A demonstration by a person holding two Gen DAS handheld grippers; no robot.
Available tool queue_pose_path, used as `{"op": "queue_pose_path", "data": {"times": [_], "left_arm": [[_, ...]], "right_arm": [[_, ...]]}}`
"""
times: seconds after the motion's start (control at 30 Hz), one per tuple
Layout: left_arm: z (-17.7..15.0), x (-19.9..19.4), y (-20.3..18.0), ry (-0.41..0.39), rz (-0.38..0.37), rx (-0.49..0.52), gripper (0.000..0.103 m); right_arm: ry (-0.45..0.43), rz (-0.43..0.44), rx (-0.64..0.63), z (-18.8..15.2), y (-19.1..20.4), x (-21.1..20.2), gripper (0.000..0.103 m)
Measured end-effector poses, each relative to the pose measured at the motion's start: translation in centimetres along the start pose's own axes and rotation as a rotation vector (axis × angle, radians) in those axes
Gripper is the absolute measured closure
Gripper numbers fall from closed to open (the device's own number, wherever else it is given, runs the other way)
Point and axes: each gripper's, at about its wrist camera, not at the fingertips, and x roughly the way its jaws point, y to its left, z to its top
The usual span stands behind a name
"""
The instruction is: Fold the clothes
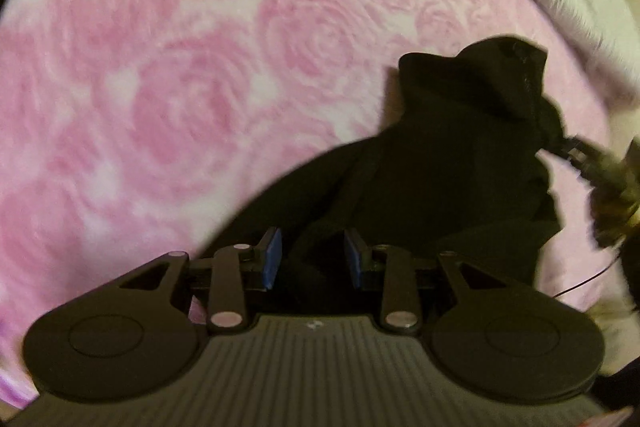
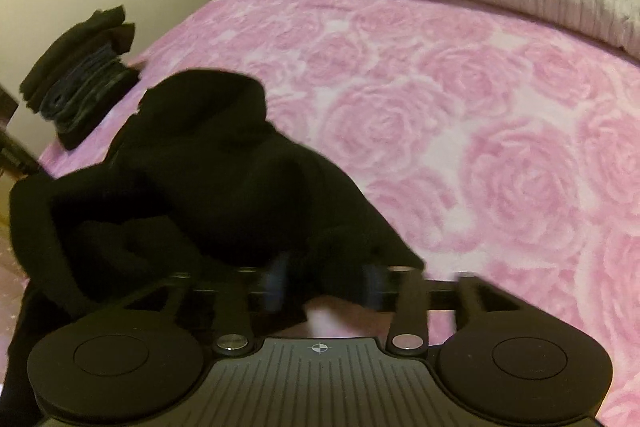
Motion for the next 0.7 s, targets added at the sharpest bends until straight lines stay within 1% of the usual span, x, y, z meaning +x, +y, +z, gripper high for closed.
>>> {"op": "queue_pose_path", "data": {"times": [0.03,0.1,0.17,0.23,0.27,0.3,0.33,0.37,0.4,0.43,0.5,0.57,0.6,0.67,0.7], "left_arm": [[-0.3,0.1,0.4,-0.008,-0.032,-0.047,0.074],[-0.9,0.1,1.1,-0.026,-0.085,-0.141,0.074],[-1.3,-0.1,1.3,-0.05,-0.108,-0.196,0.075],[-1.8,-0.3,1.0,-0.057,-0.117,-0.217,0.075],[-2.1,-0.4,0.8,-0.061,-0.121,-0.227,0.079],[-2.5,-0.2,0.4,-0.057,-0.11,-0.224,0.086],[-2.8,0.0,-0.1,-0.054,-0.099,-0.221,0.101],[-3.0,-0.1,-0.9,-0.065,-0.066,-0.179,0.101],[-3.3,-0.2,-1.7,-0.075,-0.034,-0.137,0.101],[-3.5,-0.3,-2.6,-0.086,-0.001,-0.095,0.101],[-3.3,-1.8,-4.3,-0.148,0.073,-0.009,0.101],[-2.8,-4.0,-6.0,-0.245,0.138,0.063,0.101],[-2.3,-5.6,-7.2,-0.304,0.183,0.119,0.101],[-1.7,-8.3,-9.8,-0.405,0.249,0.238,0.101],[-1.3,-10.0,-11.4,-0.459,0.257,0.287,0.101]], "right_arm": [[-0.012,0.003,0.001,0.1,0.0,-0.1,0.038],[-0.027,-0.011,-0.001,0.4,0.2,0.2,0.038],[-0.031,-0.022,-0.012,0.7,0.4,0.7,0.038],[-0.046,-0.039,-0.029,1.0,0.6,1.1,0.039],[-0.047,-0.044,-0.037,1.2,0.7,1.3,0.044],[-0.03,-0.058,-0.04,1.3,0.8,1.6,0.075],[-0.014,-0.072,-0.042,1.3,0.8,1.9,0.094],[-0.007,-0.083,-0.039,1.3,0.8,1.9,0.094],[-0.002,-0.096,-0.038,1.2,0.9,1.8,0.097],[-0.012,-0.121,-0.055,1.1,1.4,1.5,0.097],[-0.05,-0.179,-0.073,1.0,2.3,0.3,0.098],[-0.122,-0.249,-0.061,1.0,3.2,-2.1,0.098],[-0.162,-0.283,-0.053,1.1,3.6,-3.4,0.099],[-0.236,-0.355,-0.053,1.3,4.9,-6.5,0.099],[-0.27,-0.386,-0.06,1.4,5.8,-8.1,0.099]]}}
